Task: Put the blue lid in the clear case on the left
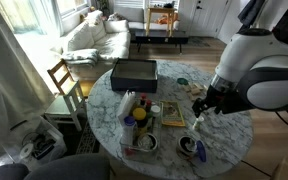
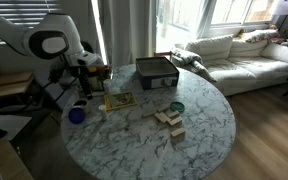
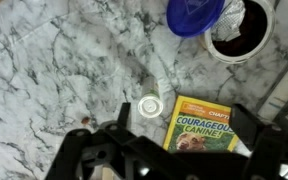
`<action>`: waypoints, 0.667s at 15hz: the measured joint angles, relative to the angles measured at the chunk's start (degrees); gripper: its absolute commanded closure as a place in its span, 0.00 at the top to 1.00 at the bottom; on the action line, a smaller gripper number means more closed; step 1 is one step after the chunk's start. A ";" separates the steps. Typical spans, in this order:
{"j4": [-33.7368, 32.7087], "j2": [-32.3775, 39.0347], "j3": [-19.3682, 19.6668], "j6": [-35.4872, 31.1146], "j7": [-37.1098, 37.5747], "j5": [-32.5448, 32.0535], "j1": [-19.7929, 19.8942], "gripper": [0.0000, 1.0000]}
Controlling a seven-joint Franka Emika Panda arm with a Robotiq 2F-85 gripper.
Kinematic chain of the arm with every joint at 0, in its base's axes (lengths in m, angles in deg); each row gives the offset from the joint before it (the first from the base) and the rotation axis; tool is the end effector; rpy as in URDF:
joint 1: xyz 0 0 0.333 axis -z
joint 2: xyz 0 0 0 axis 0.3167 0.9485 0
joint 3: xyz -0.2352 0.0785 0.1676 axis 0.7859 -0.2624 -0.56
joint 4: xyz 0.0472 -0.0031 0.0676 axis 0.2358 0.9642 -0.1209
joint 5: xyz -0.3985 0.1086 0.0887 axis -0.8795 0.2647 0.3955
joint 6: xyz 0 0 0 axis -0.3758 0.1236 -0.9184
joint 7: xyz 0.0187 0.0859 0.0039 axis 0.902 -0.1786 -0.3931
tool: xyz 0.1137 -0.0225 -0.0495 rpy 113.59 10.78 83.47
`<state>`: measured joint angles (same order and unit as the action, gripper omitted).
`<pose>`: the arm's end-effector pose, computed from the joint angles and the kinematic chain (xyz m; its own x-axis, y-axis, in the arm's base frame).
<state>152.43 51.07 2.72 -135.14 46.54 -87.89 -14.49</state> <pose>0.4965 0.0126 0.2728 0.8971 -0.4322 0.0917 -0.4369 -0.8987 0.0374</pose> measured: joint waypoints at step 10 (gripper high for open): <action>-1.89 2.26 0.01 0.42 2.09 -0.36 0.21 1.00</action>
<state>150.54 53.32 2.73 -134.71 48.62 -88.25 -14.28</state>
